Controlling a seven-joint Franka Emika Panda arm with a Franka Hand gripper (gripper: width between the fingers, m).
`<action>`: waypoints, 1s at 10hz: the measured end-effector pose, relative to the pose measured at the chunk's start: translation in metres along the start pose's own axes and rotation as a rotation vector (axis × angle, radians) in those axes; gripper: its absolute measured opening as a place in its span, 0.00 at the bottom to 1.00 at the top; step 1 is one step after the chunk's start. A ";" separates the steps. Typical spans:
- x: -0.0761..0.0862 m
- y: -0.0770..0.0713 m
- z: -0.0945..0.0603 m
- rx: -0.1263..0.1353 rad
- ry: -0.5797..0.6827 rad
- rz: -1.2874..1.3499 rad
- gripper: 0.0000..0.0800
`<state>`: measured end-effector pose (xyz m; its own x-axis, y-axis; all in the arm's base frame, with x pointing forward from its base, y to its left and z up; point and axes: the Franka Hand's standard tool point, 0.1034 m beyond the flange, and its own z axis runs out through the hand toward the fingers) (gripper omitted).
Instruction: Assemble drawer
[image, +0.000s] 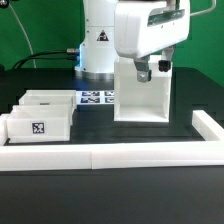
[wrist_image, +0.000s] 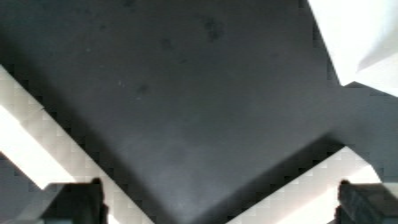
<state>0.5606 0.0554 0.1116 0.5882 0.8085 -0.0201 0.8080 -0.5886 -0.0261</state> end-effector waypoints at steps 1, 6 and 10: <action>0.000 0.000 0.000 0.000 0.000 0.000 0.81; -0.010 -0.005 -0.005 -0.018 0.019 0.061 0.81; -0.036 -0.061 -0.030 -0.031 0.007 0.406 0.81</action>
Offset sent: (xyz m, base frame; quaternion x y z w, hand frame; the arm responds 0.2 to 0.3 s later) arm 0.0000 0.0000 0.0000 0.0000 0.0000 0.0000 1.0000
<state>0.4910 0.0617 0.1435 0.8596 0.5106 -0.0159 0.5108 -0.8596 0.0126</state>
